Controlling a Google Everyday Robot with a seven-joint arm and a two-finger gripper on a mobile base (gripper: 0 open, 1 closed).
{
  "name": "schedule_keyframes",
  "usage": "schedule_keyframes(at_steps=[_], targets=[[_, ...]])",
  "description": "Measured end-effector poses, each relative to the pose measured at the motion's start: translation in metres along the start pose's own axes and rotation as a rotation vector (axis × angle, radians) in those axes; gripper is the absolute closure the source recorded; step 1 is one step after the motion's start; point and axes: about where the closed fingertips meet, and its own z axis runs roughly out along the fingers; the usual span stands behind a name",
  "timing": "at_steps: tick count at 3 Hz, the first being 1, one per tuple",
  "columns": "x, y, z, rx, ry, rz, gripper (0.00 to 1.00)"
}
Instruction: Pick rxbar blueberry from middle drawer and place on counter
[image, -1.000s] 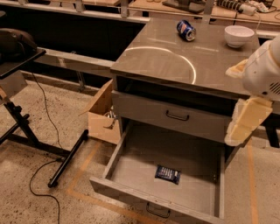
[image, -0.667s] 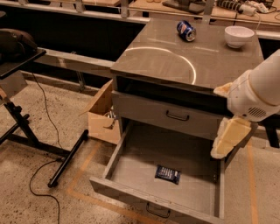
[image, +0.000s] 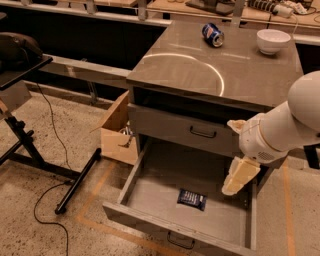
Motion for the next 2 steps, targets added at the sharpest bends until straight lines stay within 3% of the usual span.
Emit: schedule_keyframes(at_steps=[2], targets=[[0.0013,-0.0011,0.0041,-0.009,-0.012,0.014,0.0]])
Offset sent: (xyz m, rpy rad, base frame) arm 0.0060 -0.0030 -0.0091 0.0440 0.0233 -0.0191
